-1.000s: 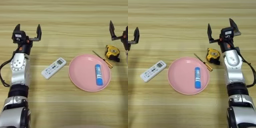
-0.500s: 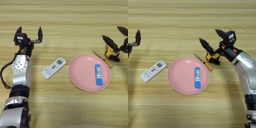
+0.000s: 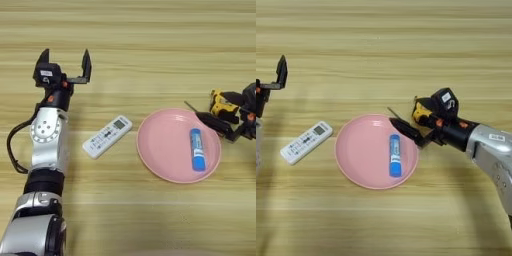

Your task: Move the objects on the table

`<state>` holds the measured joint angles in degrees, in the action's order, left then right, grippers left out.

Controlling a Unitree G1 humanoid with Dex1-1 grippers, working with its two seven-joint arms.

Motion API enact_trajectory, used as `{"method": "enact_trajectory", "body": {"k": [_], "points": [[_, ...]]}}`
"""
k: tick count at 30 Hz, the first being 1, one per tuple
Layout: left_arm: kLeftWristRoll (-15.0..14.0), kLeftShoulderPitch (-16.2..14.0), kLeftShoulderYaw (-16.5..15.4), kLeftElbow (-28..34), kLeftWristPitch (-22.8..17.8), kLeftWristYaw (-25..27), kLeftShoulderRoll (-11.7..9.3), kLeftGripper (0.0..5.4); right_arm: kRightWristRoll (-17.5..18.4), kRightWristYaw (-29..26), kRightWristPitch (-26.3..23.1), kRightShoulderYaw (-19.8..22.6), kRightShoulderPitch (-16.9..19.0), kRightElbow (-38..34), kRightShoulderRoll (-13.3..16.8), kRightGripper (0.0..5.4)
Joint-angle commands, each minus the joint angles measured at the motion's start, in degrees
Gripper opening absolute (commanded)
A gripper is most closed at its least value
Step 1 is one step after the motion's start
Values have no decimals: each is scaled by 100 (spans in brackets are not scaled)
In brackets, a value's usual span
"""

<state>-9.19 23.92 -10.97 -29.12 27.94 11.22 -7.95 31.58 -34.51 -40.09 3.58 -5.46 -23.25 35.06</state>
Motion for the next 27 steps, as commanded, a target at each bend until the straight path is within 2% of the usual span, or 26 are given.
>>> {"method": "enact_trajectory", "body": {"k": [1,6,16,27], "points": [[142,94,74,80,111,-85,-13,537,-38,117,-306,-116,227,-254,38,540],[145,92,111,71,154,-115,-26,537,-116,86,-437,-423,447,-455,37,540],[160,108,190,48,188,-110,-18,537,-437,67,-491,-1013,296,-129,-57,540],[193,82,188,41,221,-128,-32,537,-757,81,-466,-1202,270,79,-119,540]]}}
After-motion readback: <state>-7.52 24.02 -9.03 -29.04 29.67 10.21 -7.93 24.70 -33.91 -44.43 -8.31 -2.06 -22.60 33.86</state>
